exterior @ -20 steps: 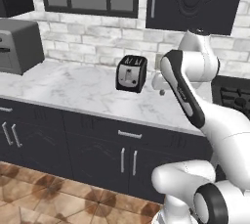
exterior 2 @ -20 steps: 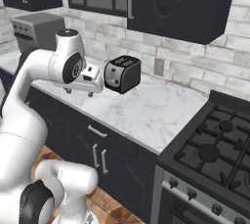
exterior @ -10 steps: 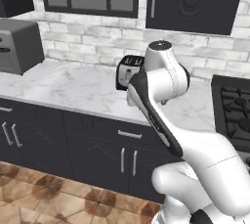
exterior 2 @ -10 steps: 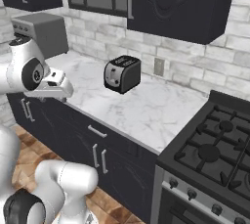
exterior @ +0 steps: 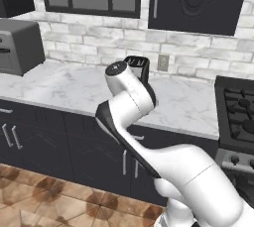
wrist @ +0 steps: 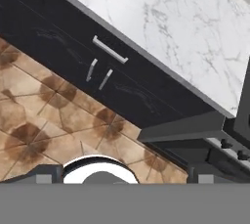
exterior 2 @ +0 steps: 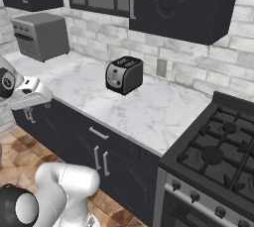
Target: Take a straw from the drawer in front and place it inside the glass cup on the dining counter.
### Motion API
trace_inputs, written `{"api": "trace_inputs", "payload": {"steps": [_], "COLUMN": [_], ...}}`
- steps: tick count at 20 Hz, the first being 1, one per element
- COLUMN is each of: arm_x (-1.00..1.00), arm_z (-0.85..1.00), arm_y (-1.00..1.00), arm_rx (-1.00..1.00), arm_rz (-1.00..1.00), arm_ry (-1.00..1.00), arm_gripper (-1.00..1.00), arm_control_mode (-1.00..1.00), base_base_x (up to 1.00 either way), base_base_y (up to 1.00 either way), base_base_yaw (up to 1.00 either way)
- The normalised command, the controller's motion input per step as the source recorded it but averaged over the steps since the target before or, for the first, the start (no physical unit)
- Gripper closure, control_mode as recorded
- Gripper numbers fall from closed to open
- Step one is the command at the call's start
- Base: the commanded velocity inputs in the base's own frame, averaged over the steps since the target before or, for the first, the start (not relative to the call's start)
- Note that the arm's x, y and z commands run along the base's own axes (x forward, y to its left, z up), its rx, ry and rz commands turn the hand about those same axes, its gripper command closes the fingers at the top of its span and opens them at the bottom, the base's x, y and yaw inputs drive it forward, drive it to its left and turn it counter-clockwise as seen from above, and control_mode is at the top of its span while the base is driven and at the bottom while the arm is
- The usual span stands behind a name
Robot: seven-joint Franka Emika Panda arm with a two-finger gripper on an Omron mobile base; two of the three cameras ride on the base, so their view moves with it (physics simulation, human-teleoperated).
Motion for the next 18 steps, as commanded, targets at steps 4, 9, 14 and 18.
{"api": "trace_inputs", "payload": {"steps": [4, 9, 14, 18], "arm_x": [0.00, 0.00, 0.09, 0.30], "arm_z": [-0.26, -0.28, -0.27, -0.25], "arm_y": [0.43, 0.29, 0.11, 0.00], "arm_rx": [-0.21, -0.19, -0.19, -0.18], "arm_rz": [0.00, 0.00, 0.00, 0.00], "arm_ry": [0.00, 0.00, 0.00, 0.00], "arm_gripper": [-1.00, -1.00, -1.00, -1.00], "arm_control_mode": [-1.00, -1.00, -1.00, -1.00], "base_base_x": [0.00, 0.00, 0.00, 0.00], "base_base_y": [0.00, 0.00, 0.00, 0.00], "base_base_yaw": [0.00, 0.00, 0.00, 0.00]}}
